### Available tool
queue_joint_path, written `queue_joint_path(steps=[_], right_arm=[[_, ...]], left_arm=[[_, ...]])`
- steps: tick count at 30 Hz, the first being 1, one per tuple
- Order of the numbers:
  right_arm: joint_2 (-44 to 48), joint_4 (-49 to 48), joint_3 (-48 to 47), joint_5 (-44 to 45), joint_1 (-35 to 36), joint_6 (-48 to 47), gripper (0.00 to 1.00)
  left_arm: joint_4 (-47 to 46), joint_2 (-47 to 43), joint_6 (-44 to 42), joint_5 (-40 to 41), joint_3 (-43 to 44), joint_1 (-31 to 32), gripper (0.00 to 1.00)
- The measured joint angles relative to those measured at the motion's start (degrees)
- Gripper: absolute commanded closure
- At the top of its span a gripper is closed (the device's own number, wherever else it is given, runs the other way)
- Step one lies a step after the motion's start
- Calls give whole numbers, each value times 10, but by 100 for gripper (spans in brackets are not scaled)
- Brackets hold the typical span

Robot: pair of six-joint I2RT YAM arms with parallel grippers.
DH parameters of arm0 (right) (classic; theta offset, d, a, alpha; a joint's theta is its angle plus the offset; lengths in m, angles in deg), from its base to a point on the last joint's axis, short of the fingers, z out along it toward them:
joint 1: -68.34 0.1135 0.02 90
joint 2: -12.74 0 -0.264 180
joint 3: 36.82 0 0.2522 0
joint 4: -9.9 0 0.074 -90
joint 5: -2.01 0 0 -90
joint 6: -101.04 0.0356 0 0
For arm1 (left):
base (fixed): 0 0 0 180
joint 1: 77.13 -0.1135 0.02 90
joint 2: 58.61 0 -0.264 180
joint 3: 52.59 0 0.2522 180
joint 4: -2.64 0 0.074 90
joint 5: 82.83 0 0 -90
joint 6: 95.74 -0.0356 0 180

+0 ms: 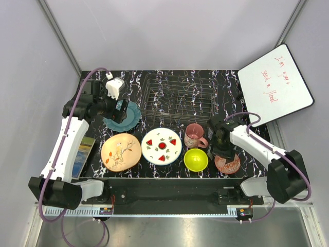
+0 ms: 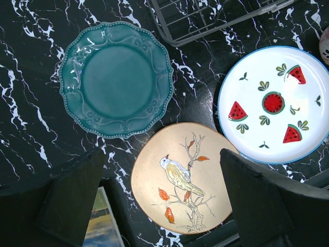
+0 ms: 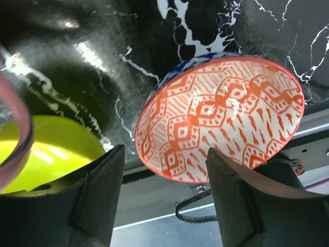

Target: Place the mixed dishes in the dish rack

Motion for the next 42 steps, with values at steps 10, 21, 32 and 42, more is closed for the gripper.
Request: queue_joint_path(steps=[10, 21, 32, 42], right_arm=[[-25, -25, 32, 19, 0, 27, 37], [-82, -69, 39, 24, 0, 24, 82], [-14, -24, 13, 26, 1, 17, 100], [123, 17, -215, -76, 1, -41, 100]], left_arm=[[0, -5, -8, 10, 0, 0, 1], [0, -14, -15, 20, 0, 0, 1], [0, -17, -19, 21, 0, 0, 1], [-17, 3, -9, 18, 0, -12, 1]])
